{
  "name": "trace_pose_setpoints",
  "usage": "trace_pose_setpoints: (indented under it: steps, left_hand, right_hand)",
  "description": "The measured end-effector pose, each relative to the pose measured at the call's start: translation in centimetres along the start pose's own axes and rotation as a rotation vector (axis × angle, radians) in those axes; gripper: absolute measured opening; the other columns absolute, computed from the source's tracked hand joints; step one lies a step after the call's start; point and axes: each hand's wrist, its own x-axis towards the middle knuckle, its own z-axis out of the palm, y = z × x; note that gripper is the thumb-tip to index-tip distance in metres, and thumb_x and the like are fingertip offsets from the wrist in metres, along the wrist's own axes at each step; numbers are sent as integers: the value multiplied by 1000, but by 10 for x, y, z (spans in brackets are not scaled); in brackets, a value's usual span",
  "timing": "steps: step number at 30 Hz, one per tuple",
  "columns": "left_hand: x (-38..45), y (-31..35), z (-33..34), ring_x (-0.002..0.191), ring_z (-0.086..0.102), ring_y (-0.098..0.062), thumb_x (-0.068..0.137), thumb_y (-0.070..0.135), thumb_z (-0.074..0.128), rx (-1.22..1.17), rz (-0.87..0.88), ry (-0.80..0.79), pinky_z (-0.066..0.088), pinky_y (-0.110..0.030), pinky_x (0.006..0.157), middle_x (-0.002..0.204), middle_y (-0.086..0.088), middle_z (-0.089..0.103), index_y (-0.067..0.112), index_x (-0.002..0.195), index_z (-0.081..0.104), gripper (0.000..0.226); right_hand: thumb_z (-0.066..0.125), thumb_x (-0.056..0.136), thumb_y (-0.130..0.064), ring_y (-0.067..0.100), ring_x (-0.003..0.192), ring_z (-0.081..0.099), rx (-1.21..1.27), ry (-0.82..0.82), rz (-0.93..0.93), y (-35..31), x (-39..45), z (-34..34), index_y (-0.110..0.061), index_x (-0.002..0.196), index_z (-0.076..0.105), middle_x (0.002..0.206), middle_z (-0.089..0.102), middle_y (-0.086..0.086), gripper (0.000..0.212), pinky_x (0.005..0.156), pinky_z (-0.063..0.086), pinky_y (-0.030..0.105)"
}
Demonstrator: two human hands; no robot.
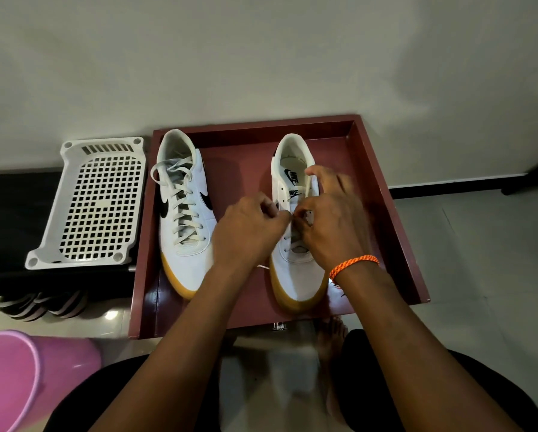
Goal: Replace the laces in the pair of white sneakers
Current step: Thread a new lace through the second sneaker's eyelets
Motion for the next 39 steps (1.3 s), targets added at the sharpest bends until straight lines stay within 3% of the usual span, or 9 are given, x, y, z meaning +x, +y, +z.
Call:
trace_pose_setpoints:
  steps: [5,16,22,25,27,31,36,39]
  left_hand:
    - [3,-1,-2,67,69,-11,94,24,68,-105,-25,127,59,-34,66,77,13,75,30,86,83,18]
    - [6,-3,-3,67,71,0,92,18,72,-151,19,121,61,-32,68,74,16,76,31,86,84,19]
    - [6,-6,0,70,71,-2,91,23,77,-123,78,117,61,-32,68,80,14,78,35,95,85,15]
    - [4,-5,3,72,71,-4,91,29,79,-80,93,150,61,-32,68,82,14,79,36,95,85,10]
    - [3,-5,4,71,71,-4,91,32,80,-64,98,173,61,-32,67,80,14,78,36,95,85,8]
    - [3,-5,5,71,70,-2,88,37,85,-69,98,195,61,-33,66,79,14,77,34,91,84,5]
    - [3,-3,7,69,69,0,90,37,81,-123,89,214,61,-36,66,75,16,74,33,88,81,5]
    - [5,-3,5,69,69,-1,92,32,78,-257,66,254,62,-36,69,74,16,74,29,86,80,6]
  right_hand:
    - [86,78,-9,21,135,39,152,11,94,-2,0,9,-25,81,83,155,46,-10,16,84,44,31]
    - [82,84,-6,21,133,40,369,-27,199,1,3,15,-23,87,81,155,42,-10,17,90,35,25]
    - [76,89,-8,25,142,35,263,-40,185,-4,1,12,-17,96,78,165,32,-6,11,96,35,26]
    - [76,89,-17,26,145,33,93,-30,147,-5,0,9,-19,92,78,166,32,-2,5,103,47,40]
    - [74,90,-19,27,144,35,46,-30,124,-6,0,9,-18,86,78,165,34,-1,6,99,50,44]
    - [72,91,-10,22,148,33,161,-55,124,-6,1,11,-14,89,75,167,32,-4,6,100,36,28]
    - [73,90,-12,22,147,33,195,-56,145,-5,0,10,-17,88,74,166,34,-5,5,104,43,37]
    - [75,89,-16,18,147,31,221,-71,168,-3,2,8,-22,86,72,166,31,-10,8,96,35,27]
